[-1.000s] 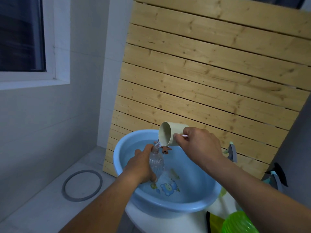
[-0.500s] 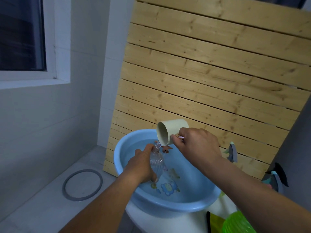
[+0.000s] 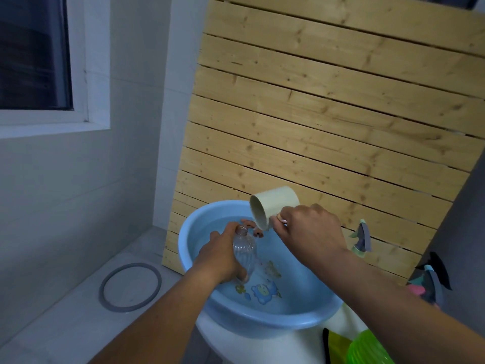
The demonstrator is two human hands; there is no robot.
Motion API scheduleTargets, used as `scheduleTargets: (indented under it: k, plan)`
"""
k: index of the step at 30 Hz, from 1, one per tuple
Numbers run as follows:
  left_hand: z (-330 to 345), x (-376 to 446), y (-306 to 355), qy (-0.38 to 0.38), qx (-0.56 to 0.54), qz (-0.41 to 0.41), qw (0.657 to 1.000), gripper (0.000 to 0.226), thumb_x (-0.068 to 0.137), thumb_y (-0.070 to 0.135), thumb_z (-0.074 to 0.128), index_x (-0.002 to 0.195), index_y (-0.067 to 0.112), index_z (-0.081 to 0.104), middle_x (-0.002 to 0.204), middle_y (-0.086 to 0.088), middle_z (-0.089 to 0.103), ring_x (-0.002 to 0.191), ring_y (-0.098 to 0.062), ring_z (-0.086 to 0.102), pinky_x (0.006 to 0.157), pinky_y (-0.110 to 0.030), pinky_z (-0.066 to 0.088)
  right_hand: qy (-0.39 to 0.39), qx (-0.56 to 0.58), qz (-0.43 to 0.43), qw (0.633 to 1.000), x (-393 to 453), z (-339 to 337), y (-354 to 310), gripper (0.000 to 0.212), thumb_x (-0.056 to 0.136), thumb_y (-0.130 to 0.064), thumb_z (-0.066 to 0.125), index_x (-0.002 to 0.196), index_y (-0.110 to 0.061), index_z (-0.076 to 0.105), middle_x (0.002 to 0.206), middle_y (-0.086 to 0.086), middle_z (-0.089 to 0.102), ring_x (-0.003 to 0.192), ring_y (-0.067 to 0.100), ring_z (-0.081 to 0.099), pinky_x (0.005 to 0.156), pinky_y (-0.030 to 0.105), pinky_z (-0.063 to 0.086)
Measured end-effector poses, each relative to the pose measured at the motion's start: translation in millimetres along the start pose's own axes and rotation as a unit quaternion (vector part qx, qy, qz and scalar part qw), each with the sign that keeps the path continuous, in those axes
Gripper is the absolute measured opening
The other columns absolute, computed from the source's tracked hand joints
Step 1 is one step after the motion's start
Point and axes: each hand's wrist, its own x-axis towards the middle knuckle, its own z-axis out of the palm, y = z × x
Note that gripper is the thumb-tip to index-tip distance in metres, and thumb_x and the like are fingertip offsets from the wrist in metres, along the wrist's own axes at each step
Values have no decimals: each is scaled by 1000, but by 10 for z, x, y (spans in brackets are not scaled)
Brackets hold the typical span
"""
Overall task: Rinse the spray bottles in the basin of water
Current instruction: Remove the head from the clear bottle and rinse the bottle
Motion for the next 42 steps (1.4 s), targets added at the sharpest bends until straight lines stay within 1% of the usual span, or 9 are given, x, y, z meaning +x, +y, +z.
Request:
scheduleTargets:
  k: [7,14,17,21,26,29,32,38,42]
  plan:
    - [-8,13,4,-11,-2,-5,1000,96,57,26,89,128,45,27,114,-1,38,91,-25,56,76,-32,52,-155,1,51,987,-209,361,106,40,97,-46,33,97,-25,67,98,3,70,92,27,64,64,30,34]
    - [2,13,-2,-22,12,-4,1000,99,56,26,90,129,46,26,112,0,37,86,-24,55,77,-32,53,-231,-4,56,971,-362,562,44,40,98,-40,34,94,-21,68,100,4,70,92,27,66,65,30,37]
    - [-1,11,-1,-22,14,-3,1000,95,55,26,89,125,47,29,110,0,37,86,-25,56,75,-32,53,-271,71,112,954,-369,592,-4,35,95,-42,39,83,-20,63,92,3,67,86,27,63,64,30,38]
    - [-6,-7,7,-30,22,-7,999,95,54,27,90,123,48,29,110,1,37,91,-27,57,79,-37,55,-305,280,266,870,-315,581,34,33,89,-32,46,61,-14,46,61,1,46,57,19,43,49,27,29]
    - [-10,-8,14,-31,28,-7,999,96,54,27,90,125,46,29,112,0,37,95,-28,57,83,-39,55,-254,470,443,720,-231,433,126,29,86,-22,50,63,-10,36,61,2,27,50,19,20,40,16,16]
    - [-4,-9,19,-32,29,-7,999,95,54,27,90,126,45,30,113,1,37,96,-27,57,83,-39,54,-238,488,417,728,-186,373,139,25,86,-19,48,75,3,41,66,4,26,54,18,18,38,16,15]
    - [-6,-12,20,-32,30,-9,999,94,53,26,90,124,46,31,112,1,37,94,-27,57,80,-38,54,-204,491,396,749,-124,298,126,25,88,-24,50,70,-11,37,64,3,26,57,19,20,47,26,18]
    - [-3,-16,7,-31,30,-9,999,92,53,24,89,121,48,31,111,0,37,90,-27,58,80,-40,55,-171,509,349,768,-74,223,93,41,81,-32,58,59,-21,25,51,-6,20,42,13,14,45,25,14]
    - [-2,-6,1,-26,25,-11,999,90,52,25,89,117,49,32,112,1,37,90,-27,58,81,-40,55,-162,474,314,807,-44,184,62,43,82,-36,60,59,-20,27,48,-7,22,41,12,17,41,24,17]
